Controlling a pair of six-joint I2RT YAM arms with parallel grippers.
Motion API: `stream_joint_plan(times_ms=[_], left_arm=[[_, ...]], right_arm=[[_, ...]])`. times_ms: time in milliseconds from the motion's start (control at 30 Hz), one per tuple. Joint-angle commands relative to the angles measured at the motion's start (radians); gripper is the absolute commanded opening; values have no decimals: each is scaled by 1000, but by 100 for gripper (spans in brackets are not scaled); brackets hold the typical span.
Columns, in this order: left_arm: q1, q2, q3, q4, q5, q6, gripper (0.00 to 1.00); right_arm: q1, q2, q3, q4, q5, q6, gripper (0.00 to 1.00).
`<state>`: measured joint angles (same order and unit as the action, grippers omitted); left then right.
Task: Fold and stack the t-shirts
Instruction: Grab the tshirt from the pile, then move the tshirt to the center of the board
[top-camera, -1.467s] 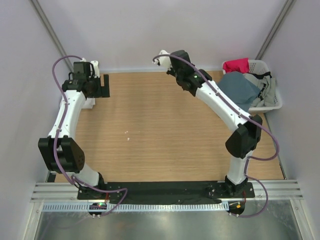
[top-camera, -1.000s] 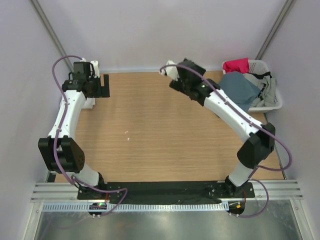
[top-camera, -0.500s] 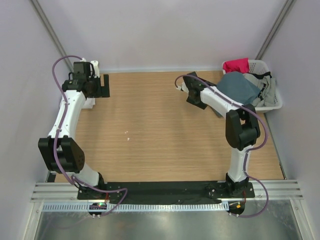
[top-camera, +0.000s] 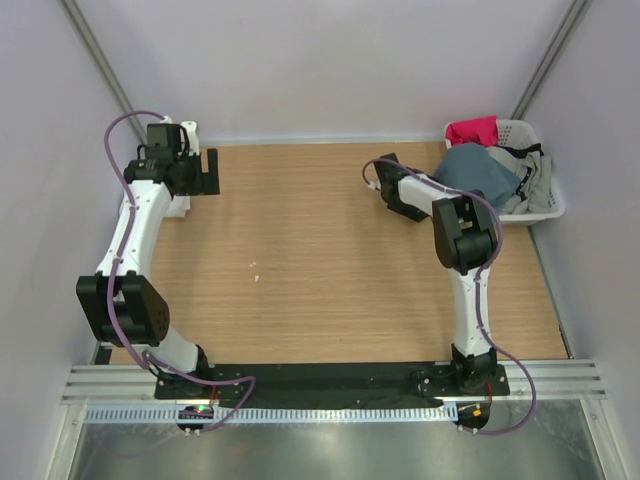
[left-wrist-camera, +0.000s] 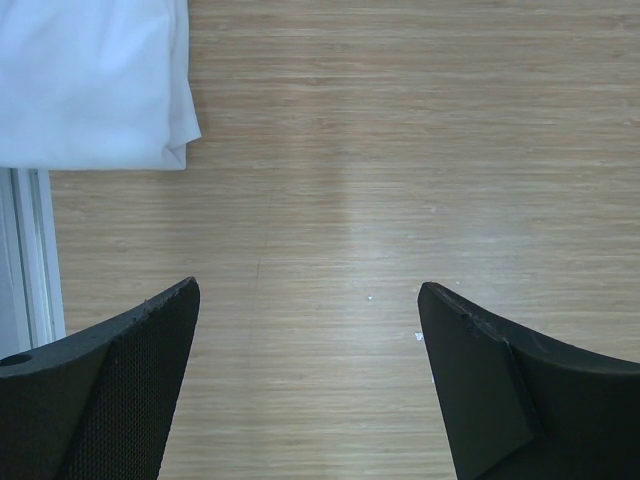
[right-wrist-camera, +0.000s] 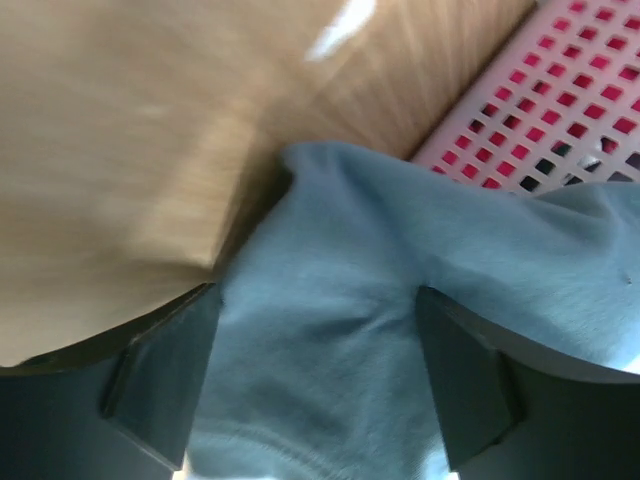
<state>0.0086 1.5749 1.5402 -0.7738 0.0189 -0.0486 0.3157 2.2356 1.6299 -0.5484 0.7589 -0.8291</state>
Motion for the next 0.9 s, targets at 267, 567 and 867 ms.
stream_joint_plan(times_ms=[267, 567, 867], left_arm=[[1, -7, 14, 39, 7, -14, 91], [2, -1, 14, 41, -8, -7, 91], [1, 28, 47, 41, -10, -5, 91]], right_arm=[[-35, -21, 77, 113, 119, -58, 1], [97, -215, 211, -50, -165, 7, 2], [356, -349, 488, -39, -357, 12, 1]])
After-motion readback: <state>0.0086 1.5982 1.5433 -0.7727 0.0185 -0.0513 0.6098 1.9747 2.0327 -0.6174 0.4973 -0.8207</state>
